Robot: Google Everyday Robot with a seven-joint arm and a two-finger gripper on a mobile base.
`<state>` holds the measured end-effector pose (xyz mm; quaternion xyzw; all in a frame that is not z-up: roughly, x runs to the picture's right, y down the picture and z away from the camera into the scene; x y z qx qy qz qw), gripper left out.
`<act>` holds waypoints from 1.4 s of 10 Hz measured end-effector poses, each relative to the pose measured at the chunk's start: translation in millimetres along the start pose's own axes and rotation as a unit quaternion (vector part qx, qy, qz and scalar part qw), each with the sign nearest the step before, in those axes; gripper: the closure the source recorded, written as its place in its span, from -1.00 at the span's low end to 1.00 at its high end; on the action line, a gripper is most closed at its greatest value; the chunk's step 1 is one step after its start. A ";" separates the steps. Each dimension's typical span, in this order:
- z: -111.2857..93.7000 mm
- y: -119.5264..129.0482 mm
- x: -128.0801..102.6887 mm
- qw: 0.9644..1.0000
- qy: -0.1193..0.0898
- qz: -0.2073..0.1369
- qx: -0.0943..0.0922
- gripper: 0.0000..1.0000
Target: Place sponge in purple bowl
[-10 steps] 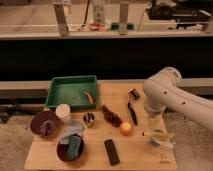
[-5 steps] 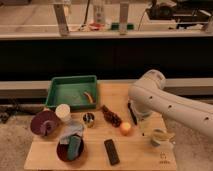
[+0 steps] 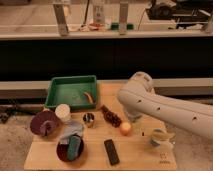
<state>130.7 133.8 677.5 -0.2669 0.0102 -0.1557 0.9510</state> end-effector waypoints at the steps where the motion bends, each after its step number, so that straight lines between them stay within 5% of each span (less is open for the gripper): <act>1: 0.3 -0.9 -3.9 1.000 0.001 -0.005 0.000 -0.60; 4: 0.6 -17.5 -42.1 0.999 0.007 -0.030 0.005 -0.60; 14: 8.4 -60.8 -77.9 0.995 0.021 -0.092 0.026 -0.59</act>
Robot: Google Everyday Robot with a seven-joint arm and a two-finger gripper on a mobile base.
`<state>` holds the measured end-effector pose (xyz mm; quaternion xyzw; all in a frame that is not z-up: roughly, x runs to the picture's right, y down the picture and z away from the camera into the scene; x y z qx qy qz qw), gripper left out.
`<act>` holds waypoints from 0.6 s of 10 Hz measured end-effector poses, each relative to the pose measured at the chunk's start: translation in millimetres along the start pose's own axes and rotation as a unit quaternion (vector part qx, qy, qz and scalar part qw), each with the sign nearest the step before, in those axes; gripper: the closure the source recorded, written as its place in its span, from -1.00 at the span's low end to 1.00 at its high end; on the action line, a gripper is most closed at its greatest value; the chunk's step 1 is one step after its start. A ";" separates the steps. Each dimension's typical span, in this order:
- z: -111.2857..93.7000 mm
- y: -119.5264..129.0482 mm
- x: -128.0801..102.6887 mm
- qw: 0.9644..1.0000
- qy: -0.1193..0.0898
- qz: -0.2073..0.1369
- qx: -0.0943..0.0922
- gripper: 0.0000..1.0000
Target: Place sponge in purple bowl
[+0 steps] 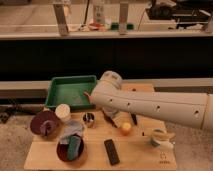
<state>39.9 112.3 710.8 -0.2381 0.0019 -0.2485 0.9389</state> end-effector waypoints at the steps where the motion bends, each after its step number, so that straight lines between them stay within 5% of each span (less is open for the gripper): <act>1: 2.0 -1.3 1.8 1.000 0.000 0.004 0.000 -0.48; 6: 15.3 0.9 34.0 1.000 -0.003 0.010 0.010 0.18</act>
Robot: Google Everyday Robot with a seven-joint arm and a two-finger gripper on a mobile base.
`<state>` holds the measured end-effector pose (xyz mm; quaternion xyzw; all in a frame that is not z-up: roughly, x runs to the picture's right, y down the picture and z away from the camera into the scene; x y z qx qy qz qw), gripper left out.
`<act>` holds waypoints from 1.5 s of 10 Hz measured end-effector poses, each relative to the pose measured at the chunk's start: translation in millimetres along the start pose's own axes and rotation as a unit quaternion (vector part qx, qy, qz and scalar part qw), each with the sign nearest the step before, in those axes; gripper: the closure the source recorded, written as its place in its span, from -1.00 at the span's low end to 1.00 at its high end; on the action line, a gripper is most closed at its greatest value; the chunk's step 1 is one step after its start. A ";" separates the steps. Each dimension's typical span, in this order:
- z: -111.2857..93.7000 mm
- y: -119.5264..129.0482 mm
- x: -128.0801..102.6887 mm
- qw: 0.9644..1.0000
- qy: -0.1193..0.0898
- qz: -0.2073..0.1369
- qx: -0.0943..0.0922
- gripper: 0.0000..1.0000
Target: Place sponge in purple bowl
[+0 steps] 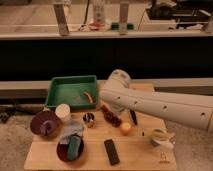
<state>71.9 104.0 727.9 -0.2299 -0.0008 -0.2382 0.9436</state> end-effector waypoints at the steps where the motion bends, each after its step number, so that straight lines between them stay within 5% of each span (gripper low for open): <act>1: 1.9 -4.4 -4.7 1.000 -0.001 0.000 0.002 0.12; 5: 9.4 -15.4 -2.3 1.000 -0.008 0.008 0.006 -0.59; 9: 7.8 4.4 11.1 0.999 -0.034 -0.030 0.005 -0.60; 12: -2.7 10.2 -30.5 0.994 -0.064 -0.086 0.004 -0.60; 15: -18.5 0.3 -115.2 0.983 -0.092 -0.156 0.000 -0.60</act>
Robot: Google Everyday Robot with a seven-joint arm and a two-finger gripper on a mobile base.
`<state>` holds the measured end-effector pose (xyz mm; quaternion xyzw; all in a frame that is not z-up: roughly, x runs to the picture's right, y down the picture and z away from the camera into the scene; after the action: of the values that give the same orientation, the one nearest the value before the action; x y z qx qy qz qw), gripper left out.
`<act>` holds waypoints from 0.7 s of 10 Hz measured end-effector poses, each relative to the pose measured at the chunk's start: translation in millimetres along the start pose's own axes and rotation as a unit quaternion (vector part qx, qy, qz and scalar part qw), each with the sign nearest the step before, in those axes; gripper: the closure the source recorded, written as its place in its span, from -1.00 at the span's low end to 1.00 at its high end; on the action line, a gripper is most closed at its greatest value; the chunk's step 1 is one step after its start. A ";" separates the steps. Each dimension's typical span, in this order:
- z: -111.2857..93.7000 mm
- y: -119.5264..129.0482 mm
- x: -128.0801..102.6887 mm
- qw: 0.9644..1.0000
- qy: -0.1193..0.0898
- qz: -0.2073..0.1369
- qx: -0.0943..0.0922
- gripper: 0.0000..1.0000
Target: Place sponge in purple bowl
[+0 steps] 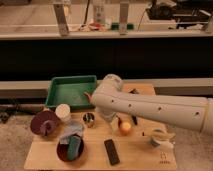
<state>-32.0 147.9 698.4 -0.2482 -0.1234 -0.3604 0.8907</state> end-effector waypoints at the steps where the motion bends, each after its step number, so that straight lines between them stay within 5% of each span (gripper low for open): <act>1: -0.5 -9.7 -19.3 1.000 -0.005 -0.019 0.000 -0.60; 4: -1.2 -36.7 -88.8 0.995 -0.027 -0.101 0.002 -0.60; 7: 5.7 -40.9 -134.7 0.981 -0.056 -0.183 0.018 -0.60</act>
<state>-156.6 204.0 663.9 -0.2254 -0.2230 -0.5003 0.8057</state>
